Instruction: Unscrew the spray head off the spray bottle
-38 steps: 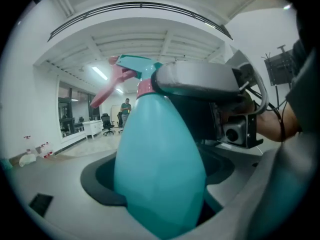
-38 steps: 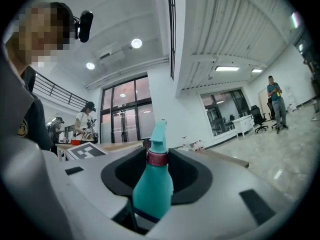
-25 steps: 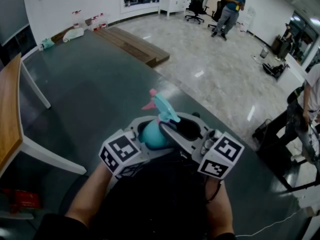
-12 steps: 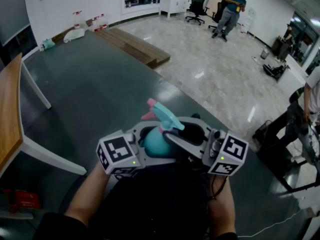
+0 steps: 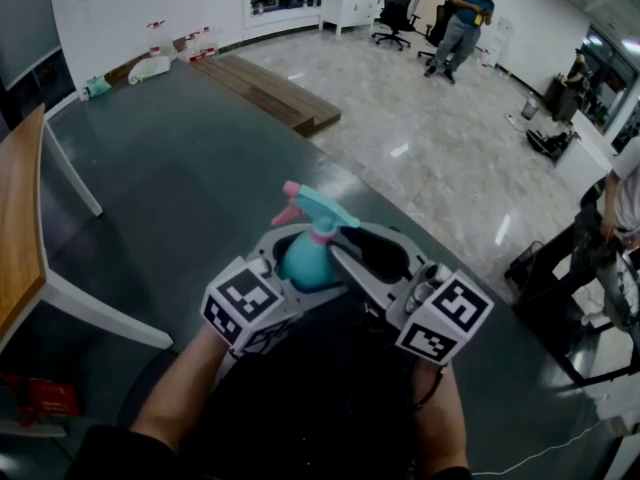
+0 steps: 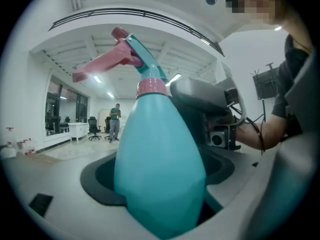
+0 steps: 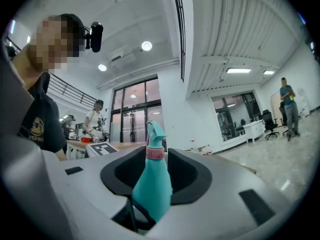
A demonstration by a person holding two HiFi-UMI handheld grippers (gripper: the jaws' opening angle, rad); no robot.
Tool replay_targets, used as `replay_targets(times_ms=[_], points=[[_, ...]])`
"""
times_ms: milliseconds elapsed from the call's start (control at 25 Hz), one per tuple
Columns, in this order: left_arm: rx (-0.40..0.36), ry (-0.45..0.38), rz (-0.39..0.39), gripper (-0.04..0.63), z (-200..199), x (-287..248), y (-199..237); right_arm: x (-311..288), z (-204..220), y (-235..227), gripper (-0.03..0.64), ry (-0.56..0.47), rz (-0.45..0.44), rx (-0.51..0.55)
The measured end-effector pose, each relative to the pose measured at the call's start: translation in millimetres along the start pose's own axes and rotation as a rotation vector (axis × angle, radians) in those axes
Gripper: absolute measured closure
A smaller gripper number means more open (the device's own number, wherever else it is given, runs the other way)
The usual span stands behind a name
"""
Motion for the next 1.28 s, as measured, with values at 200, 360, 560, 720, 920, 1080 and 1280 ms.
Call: replay_targets(times_ms=[200, 360, 560, 720, 920, 1080, 1280], points=[[-0.008, 0.022, -0.082, 0.167, 3.4, -3.6, 5.7, -7.1, 0.9, 2.6, 0.468, 0.021, 0.085, -0.019], [-0.024, 0.034, -0.118, 0.167, 5.2, -6.6, 5.5, -10.6, -0.7, 4.5, 0.468, 0.038, 0.131, -0.003], [-0.025, 0.039, -0.157, 0.167, 5.2, -11.9, 5.4, -12.9, -0.8, 3.6, 0.469, 0.071, 0.199, 0.037], [-0.018, 0.029, -0.111, 0.167, 3.7, -9.9, 1.9, -10.5, -1.6, 3.6, 0.479, 0.059, 0.158, 0.033], [-0.022, 0.026, -0.015, 0.167, 3.3, -8.2, -4.6, -3.9, -1.4, 0.6, 0.48, 0.027, 0.044, -0.002], [-0.029, 0.031, 0.075, 0.167, 3.8, -5.5, -12.0, 2.8, -1.5, 0.0, 0.48, 0.008, -0.055, -0.022], [-0.023, 0.023, 0.178, 0.167, 2.3, -1.6, -20.6, 7.8, -3.1, 1.2, 0.48, -0.028, -0.156, -0.034]])
Point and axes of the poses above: the fingertips, and each gripper's own axes: x backward along the fingers, y to its left, z out of its underside, the point moved 6 cm from there along x, backward along the fingers, and after that the axes turned 10 degrees about x, right-handed, at the moved point
